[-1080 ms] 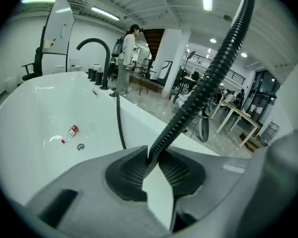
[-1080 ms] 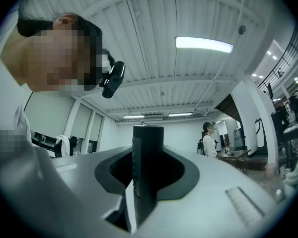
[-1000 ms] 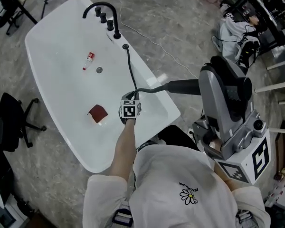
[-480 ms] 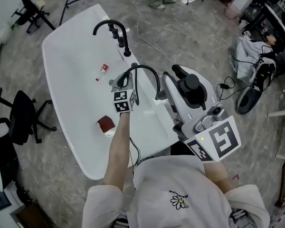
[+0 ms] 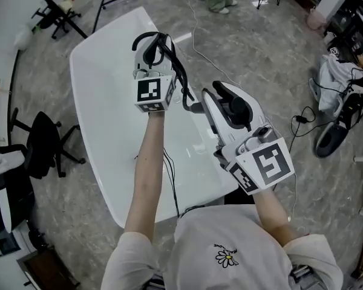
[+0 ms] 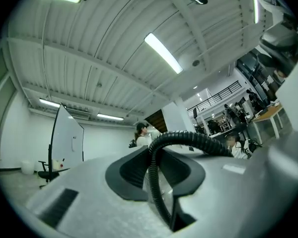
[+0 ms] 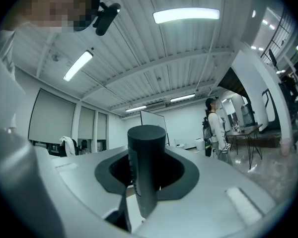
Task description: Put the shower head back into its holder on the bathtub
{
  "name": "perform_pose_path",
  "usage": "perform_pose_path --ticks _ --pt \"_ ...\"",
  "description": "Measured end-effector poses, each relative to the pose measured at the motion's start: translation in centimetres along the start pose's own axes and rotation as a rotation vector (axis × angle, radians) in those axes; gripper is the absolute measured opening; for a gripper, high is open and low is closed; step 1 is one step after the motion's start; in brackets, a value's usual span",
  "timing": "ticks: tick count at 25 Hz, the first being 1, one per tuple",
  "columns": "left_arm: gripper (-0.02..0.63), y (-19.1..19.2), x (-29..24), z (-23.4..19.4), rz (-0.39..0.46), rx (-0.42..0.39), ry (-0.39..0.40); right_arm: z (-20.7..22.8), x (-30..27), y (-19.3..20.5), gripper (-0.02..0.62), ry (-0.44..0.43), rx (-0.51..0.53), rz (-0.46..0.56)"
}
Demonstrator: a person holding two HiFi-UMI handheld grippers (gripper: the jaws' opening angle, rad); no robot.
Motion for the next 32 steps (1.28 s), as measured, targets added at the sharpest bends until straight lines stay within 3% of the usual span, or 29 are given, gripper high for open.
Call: perform_pose_path --ticks 5,9,11,23,25,28,32 --pt "0.061 -2.5 -2.8 -1.2 0.066 -0.068 -0.003 2.1 -1.9 -0.7 0.098 0.051 0.057 0.038" --pt "0.063 -5.0 -5.0 -2.3 0.041 -0.246 -0.028 4.5 -3.2 -1.4 0.098 0.07 0.03 0.077" --pt "0.063 -5.5 -5.5 -3.2 0.015 -0.298 -0.043 5.7 -4.2 -1.6 0.098 0.073 0.014 0.087" --pt "0.061 6.1 -7.1 -4.3 -0.263 -0.236 -0.033 10.1 -10.5 2.1 0.098 0.058 -0.052 -0.03" --pt "0.063 5.8 -6.3 -4.3 -0.244 -0.223 -0.059 10.9 -10.6 2.6 0.098 0.052 -0.081 -0.033" --pt "0.062 4.3 -4.5 -5.1 -0.132 -0.167 -0.127 11.6 -11.1 2.7 0.098 0.052 -0.118 -0.012" --pt "0.063 4.4 -1.2 -6.6 -0.162 -0.101 -0.236 11.1 -12.0 3.0 0.098 0.051 -0.109 -0.008"
Point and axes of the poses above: the fingertips, and each gripper's own axes: x backward along the fingers, z to its right, y out of its underside, the point moved 10 cm from there along x, backward along the fingers, and after that the axes turned 14 degrees about -z, right-handed, at the moved point
